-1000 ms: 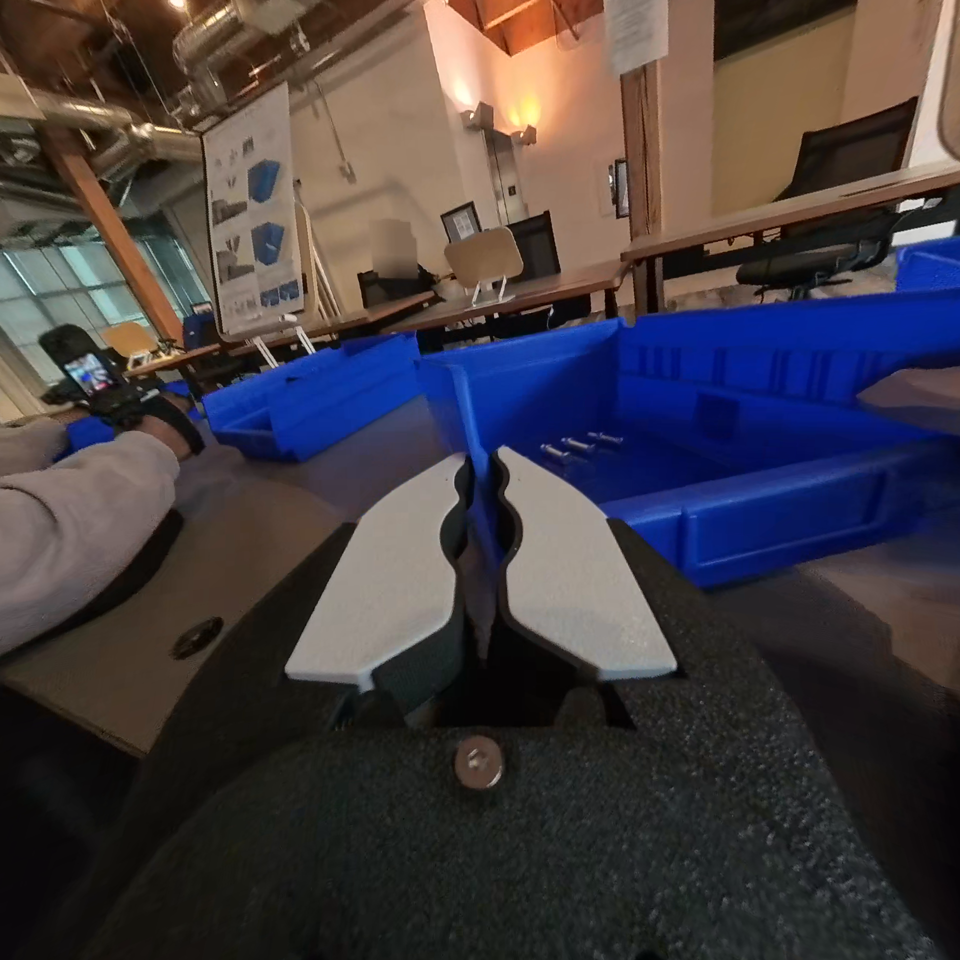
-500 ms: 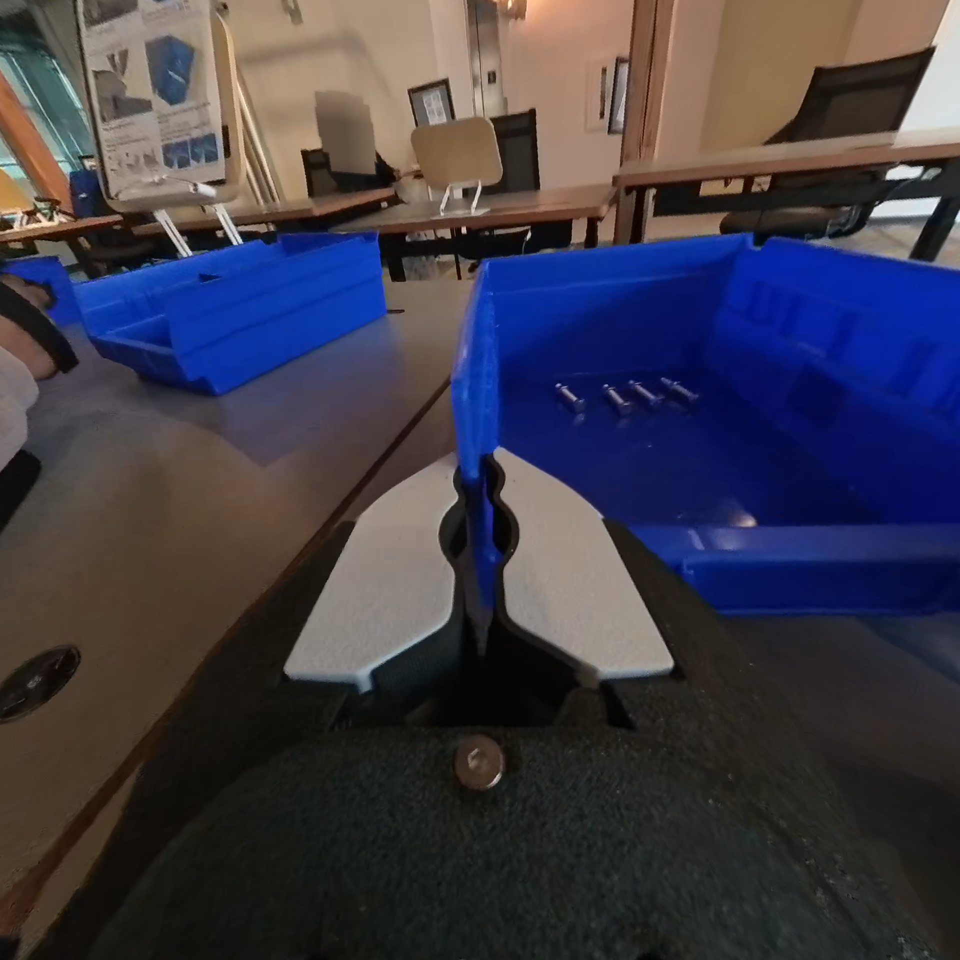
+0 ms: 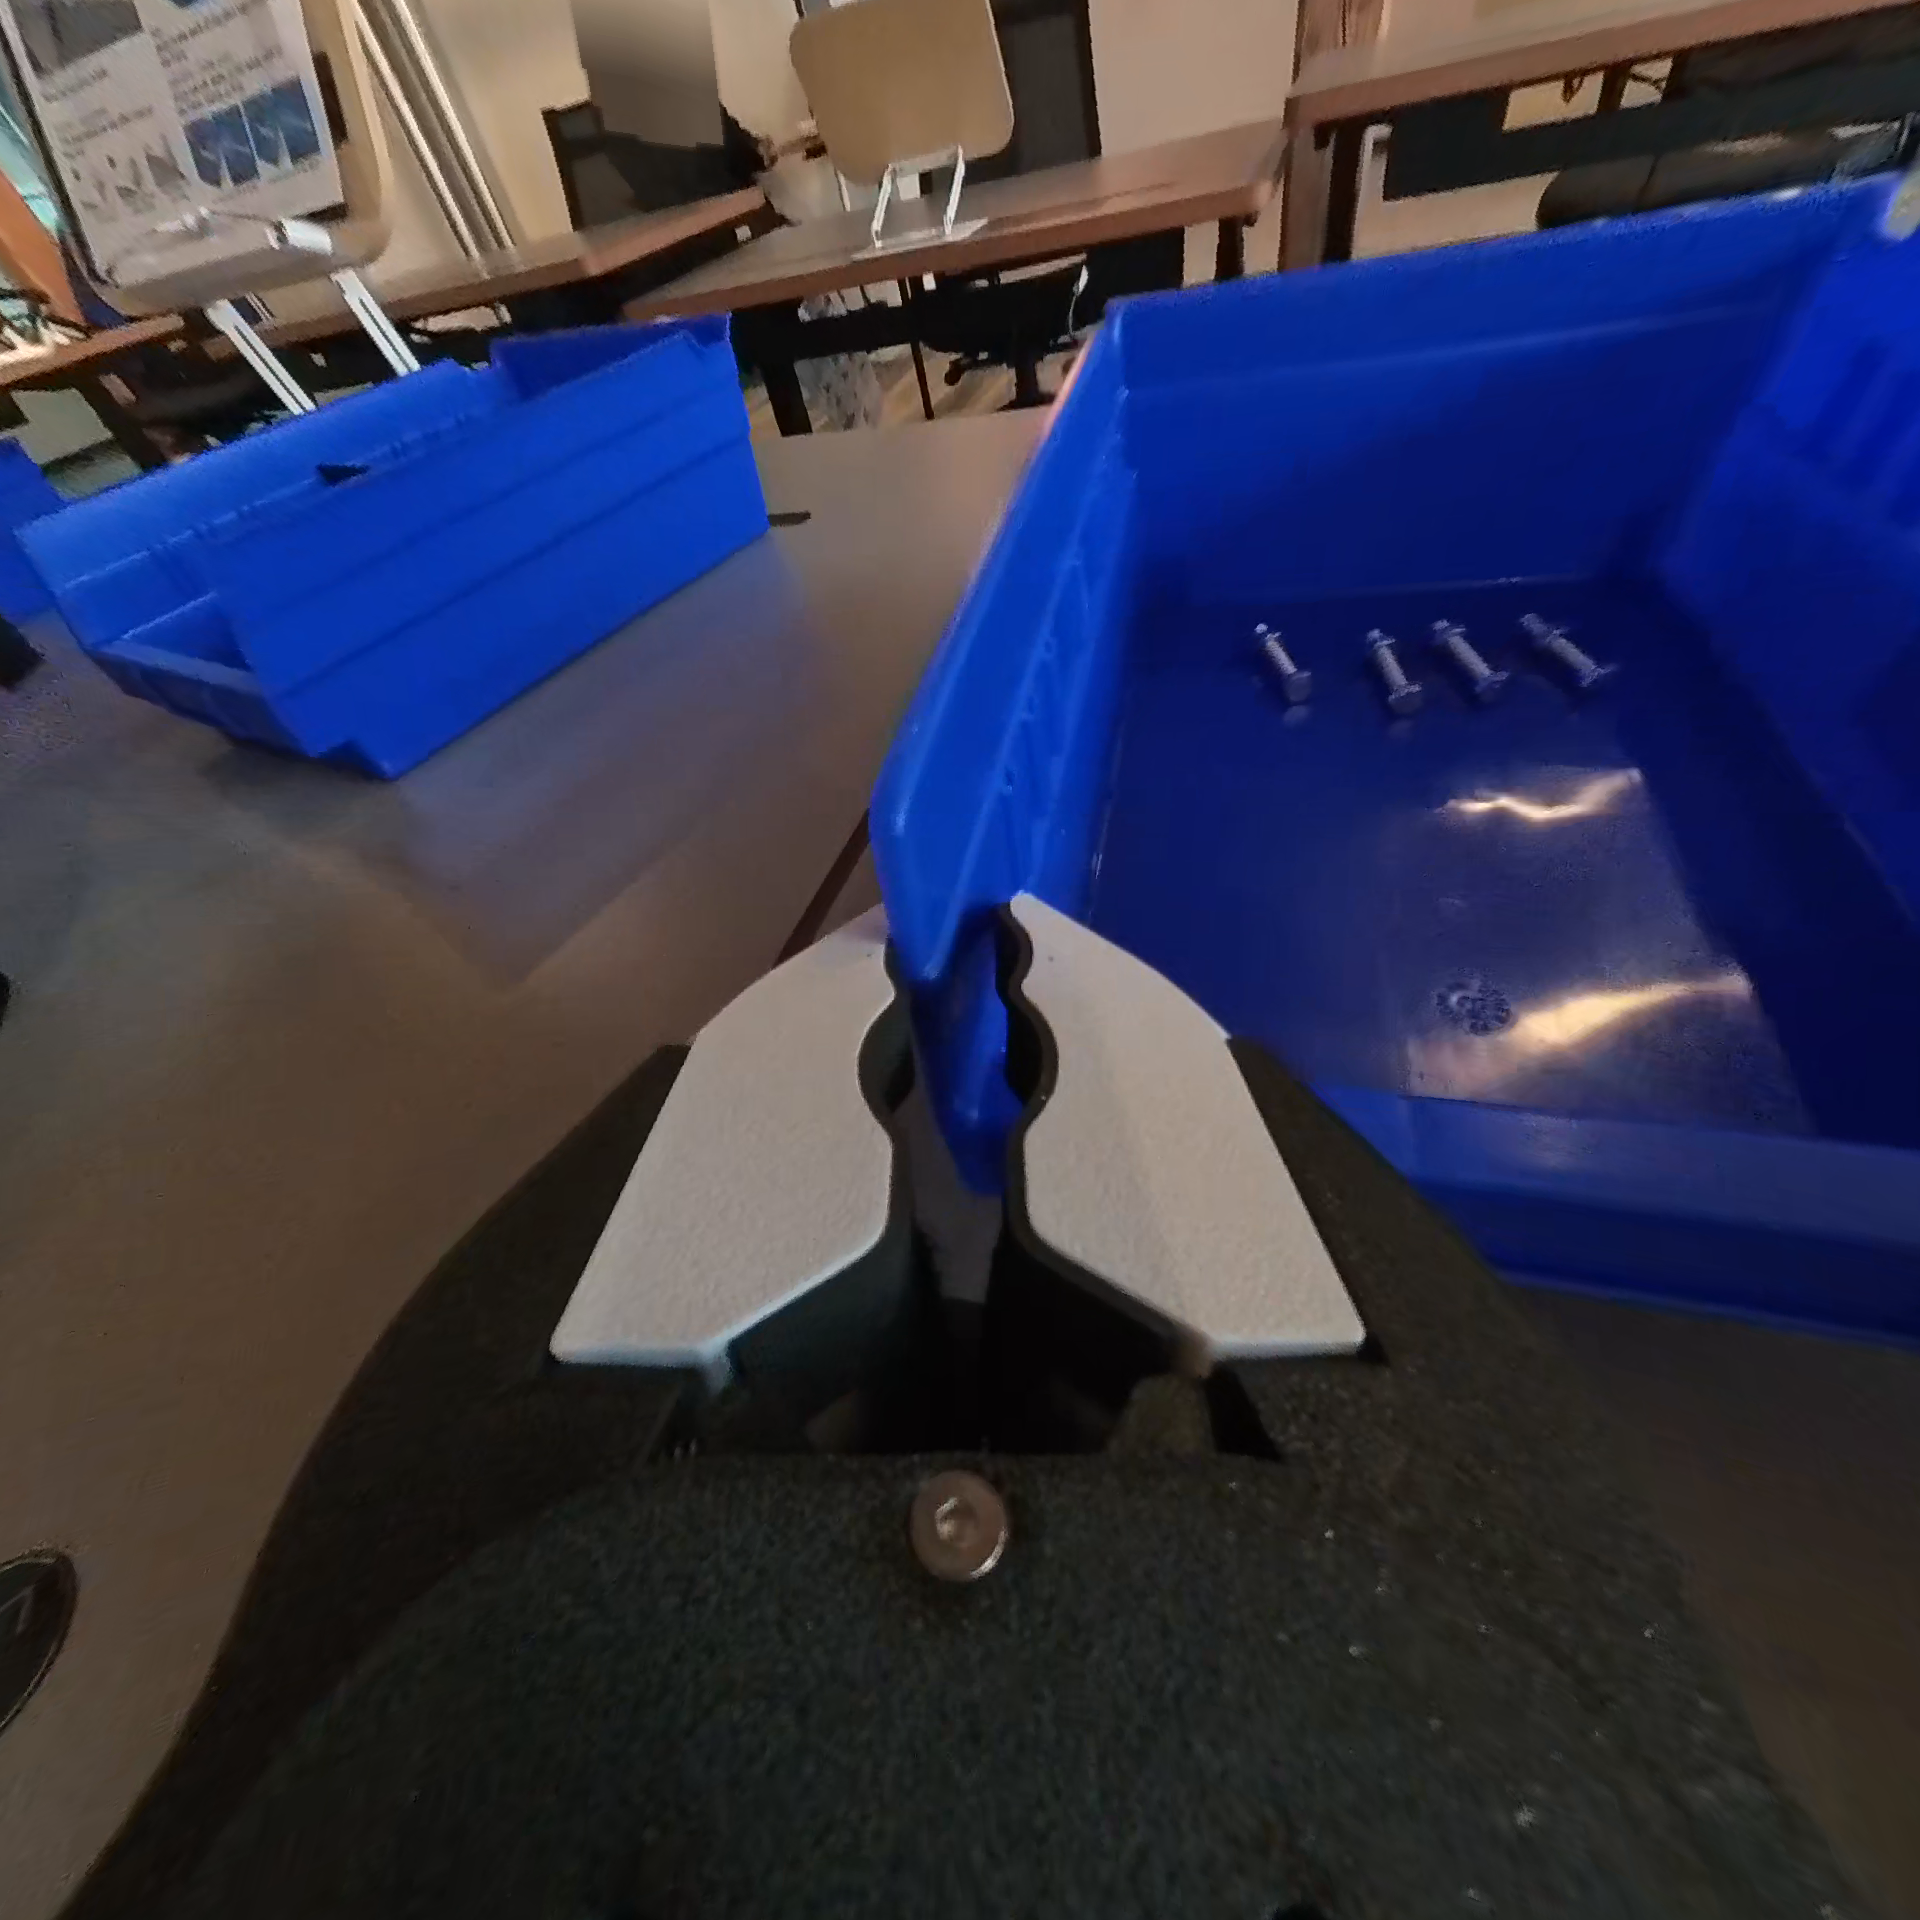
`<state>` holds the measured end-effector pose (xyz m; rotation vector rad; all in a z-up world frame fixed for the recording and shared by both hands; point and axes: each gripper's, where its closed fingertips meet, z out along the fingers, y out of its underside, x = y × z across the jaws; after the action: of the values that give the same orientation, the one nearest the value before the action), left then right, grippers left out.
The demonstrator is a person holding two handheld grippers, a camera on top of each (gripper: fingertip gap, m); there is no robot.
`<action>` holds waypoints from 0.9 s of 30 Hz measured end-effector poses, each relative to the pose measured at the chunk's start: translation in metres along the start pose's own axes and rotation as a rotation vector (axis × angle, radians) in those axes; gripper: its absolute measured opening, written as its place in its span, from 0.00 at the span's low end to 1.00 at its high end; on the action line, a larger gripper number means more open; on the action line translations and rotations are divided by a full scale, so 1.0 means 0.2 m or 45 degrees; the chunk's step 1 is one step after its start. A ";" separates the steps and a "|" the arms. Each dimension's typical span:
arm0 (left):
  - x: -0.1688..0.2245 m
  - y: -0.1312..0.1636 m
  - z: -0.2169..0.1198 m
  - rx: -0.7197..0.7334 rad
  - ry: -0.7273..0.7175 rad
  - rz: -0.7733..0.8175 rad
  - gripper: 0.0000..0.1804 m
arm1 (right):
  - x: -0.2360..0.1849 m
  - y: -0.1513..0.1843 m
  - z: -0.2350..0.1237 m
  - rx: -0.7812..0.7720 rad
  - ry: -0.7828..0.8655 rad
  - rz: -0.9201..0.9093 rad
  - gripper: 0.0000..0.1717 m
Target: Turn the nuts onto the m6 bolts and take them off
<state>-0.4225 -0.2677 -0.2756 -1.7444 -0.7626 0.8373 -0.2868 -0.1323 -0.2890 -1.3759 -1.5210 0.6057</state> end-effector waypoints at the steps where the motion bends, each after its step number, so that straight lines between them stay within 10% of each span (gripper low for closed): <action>1: -0.01 0.00 0.01 -0.006 0.005 -0.002 0.07 | -0.01 -0.01 0.00 0.006 -0.003 -0.004 0.21; 8: -0.03 0.01 0.03 -0.034 0.002 0.026 0.10 | -0.04 -0.06 -0.02 0.041 -0.076 0.027 0.45; 16: 0.01 -0.06 -0.18 0.032 0.011 -0.039 0.39 | 0.00 -0.13 -0.33 0.220 -0.193 0.113 0.51; 27: 0.92 -0.36 -0.73 0.262 0.589 0.015 0.35 | 0.74 0.24 -0.99 0.381 0.238 0.312 0.51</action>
<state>-0.2074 -0.1733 -0.2054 -1.6687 -0.3444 0.4707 -0.0758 -0.0282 -0.2008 -1.3519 -1.0727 0.7982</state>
